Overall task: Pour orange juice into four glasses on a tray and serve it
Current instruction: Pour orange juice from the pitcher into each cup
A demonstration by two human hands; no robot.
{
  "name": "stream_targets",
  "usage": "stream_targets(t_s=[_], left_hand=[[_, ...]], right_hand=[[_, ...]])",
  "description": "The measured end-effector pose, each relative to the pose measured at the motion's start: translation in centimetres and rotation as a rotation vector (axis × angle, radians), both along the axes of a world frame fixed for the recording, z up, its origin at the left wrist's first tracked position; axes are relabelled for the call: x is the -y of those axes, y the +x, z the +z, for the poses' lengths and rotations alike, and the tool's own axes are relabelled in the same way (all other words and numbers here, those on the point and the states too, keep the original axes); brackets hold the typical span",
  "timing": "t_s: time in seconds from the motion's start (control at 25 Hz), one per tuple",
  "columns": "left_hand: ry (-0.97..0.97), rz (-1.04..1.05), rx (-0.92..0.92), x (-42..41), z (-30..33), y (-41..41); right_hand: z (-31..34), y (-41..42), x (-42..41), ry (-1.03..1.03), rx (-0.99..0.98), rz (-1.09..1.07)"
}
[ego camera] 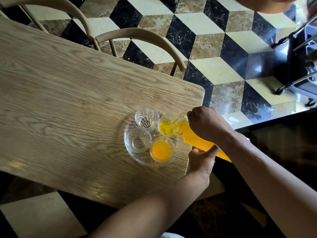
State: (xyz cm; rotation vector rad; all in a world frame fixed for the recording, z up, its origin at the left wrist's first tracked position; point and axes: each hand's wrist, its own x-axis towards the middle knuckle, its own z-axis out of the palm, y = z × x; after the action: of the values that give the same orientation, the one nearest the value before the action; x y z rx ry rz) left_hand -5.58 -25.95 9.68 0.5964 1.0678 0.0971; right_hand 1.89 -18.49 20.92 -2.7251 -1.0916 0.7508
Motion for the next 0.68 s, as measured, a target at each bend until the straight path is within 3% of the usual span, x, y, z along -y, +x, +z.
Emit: stream_targets(t_s=[0.68], left_hand=[[-0.015,-0.056,-0.018,-0.23,0.55,-0.6]], right_hand=[[0.25,-0.53,-0.47,-0.043,0.038,-0.038]])
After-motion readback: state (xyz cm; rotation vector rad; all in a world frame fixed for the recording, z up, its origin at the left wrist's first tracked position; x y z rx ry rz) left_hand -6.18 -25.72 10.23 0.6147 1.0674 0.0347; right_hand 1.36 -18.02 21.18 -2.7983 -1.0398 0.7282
